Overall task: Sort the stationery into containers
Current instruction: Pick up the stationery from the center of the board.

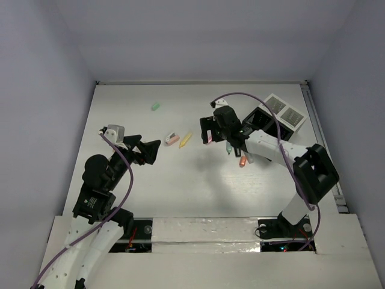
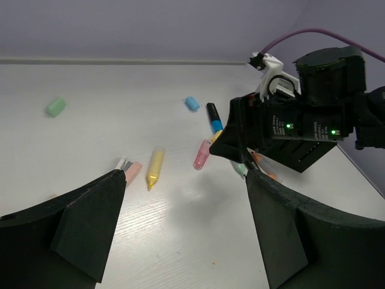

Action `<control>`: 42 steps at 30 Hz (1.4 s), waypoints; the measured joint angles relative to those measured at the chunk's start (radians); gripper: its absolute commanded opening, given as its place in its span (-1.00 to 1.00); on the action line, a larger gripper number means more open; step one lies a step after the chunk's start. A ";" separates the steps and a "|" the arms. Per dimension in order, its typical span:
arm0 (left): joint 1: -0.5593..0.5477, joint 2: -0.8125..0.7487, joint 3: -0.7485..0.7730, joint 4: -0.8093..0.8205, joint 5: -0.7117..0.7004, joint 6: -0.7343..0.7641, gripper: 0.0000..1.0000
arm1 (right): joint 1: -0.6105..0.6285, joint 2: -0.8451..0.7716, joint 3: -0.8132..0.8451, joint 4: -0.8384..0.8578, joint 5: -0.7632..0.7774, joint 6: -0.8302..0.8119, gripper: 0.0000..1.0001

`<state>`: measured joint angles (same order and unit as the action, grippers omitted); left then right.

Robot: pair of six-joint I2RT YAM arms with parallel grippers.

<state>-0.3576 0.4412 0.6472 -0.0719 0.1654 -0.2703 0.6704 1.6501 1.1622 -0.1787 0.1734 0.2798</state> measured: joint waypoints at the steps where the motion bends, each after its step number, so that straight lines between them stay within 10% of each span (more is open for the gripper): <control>1: 0.000 0.000 0.000 0.000 0.000 0.000 0.58 | 0.000 0.022 0.012 -0.002 0.012 0.005 0.85; 26: 0.000 0.000 0.000 -0.001 0.000 0.001 0.58 | -0.056 0.309 0.140 -0.025 0.035 0.121 0.96; 35: 0.000 0.000 0.000 -0.001 -0.001 0.001 0.58 | -0.056 0.397 0.240 -0.030 0.011 0.124 0.68; 42: 0.000 -0.002 0.000 -0.001 -0.001 0.003 0.58 | -0.056 0.460 0.328 -0.058 0.021 0.098 0.06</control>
<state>-0.3576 0.4389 0.6472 -0.0727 0.1646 -0.2676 0.6140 2.1101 1.4906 -0.2367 0.1944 0.3775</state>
